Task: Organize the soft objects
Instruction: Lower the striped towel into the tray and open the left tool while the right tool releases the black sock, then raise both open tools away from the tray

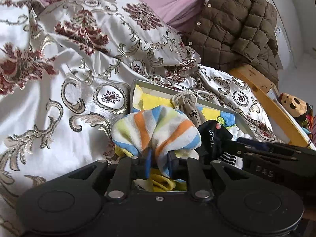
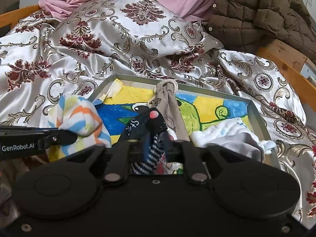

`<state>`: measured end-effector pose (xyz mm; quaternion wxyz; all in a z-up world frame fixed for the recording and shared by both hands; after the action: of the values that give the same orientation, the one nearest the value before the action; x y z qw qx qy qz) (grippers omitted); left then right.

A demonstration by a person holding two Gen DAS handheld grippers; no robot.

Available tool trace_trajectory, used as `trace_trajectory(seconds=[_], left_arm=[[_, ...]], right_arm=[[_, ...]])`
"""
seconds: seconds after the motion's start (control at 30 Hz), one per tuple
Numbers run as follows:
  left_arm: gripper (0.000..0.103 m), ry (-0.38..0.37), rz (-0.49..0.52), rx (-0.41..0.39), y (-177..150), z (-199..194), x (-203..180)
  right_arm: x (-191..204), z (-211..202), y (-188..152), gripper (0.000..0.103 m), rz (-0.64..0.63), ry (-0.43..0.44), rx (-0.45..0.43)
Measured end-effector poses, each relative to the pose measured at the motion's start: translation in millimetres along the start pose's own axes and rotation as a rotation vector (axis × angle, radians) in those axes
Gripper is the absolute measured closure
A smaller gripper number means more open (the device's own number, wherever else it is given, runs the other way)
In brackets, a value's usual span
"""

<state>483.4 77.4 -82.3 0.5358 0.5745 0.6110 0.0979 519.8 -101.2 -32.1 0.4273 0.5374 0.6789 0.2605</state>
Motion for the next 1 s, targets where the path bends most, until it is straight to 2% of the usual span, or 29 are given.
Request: trace_trajectory(seconds=[0.13,0.3,0.37,0.43,0.53,0.63,0.7,0.8,1.0], left_arm=[[0.067,0.026,0.021,-0.007,-1,-9,-10],[0.044,0.059,0.064,-0.023,-2,-24,-33],[0.038,0.062,0.081,-0.031,-3,-32,-43],[0.033,0.073,0.096,-0.037,-3,-39,-54],[0.031,0.081,0.11,-0.038,-7,-53,-71],[0.028,0.092,0.122,-0.04,-15,-69,-88],[0.023,0.101,0.127,-0.051,-21,-82,-98],[0.022,0.095,0.114,-0.05,-26,-103,-112],[0.01,0.16,0.131,-0.125,-41,-161,-142]], right_arm=[[-13,-26,3,0.06,-0.002,-0.001,-0.054],[-39,-59,4,0.04,0.051,0.014,-0.112],[-48,-71,1,0.032,0.074,0.02,-0.132],[-56,-86,-3,0.016,0.094,0.024,-0.156],[-66,-105,-9,0.007,0.117,0.04,-0.181],[-76,-129,-17,0.001,0.148,0.043,-0.211],[-82,-142,-20,0.001,0.168,0.049,-0.225],[-95,-167,-30,0.001,0.201,0.06,-0.243],[-115,-216,-56,0.001,0.245,0.067,-0.267]])
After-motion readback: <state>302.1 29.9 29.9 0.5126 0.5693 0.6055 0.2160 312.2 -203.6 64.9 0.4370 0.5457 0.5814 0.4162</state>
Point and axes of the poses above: each gripper's, at about its wrist camera, not at the fingertips, and z roughly the way its jaws point, x to its left, y to its top, the point moved 2 cm from there along z, roughly the way its jaws point, and after that the axes turned 10 degrees about -y, right-handed, at the moved point
